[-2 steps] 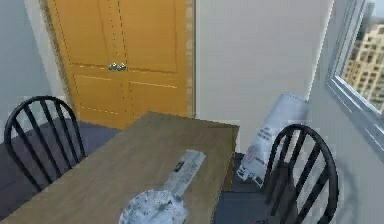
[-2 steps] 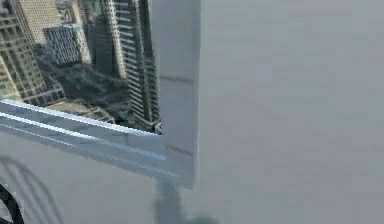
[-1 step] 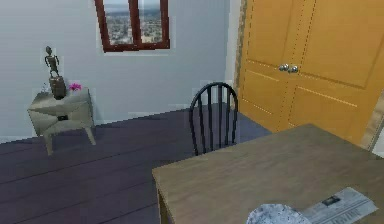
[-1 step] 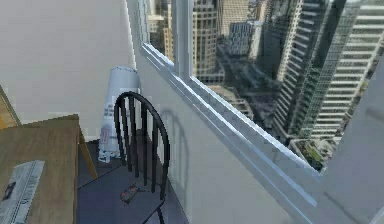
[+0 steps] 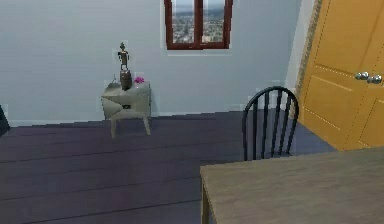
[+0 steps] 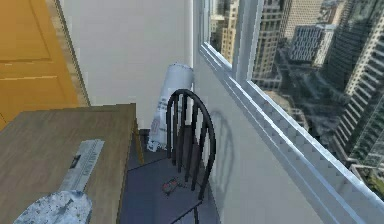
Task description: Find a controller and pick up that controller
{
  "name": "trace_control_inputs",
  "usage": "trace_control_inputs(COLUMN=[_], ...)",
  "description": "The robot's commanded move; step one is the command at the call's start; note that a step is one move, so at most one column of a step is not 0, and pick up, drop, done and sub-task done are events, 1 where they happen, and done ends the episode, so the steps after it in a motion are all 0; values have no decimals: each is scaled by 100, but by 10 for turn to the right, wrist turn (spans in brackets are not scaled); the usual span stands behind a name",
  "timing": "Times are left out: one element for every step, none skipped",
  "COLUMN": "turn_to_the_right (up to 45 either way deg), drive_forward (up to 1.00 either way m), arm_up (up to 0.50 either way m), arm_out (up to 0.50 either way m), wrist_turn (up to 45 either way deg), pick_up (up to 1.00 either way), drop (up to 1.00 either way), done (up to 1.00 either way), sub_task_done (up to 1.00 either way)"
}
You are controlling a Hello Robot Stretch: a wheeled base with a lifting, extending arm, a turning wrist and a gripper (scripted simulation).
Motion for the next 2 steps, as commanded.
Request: trace_control_inputs(turn_to_the_right=[0, 0], drive_forward=[0, 0], arm_up=[50, 10], arm_out=[0, 0], wrist_turn=[0, 0], pick_up=[0, 0], drop=[0, 0], done=[0, 0], sub_task_done=[0, 0])
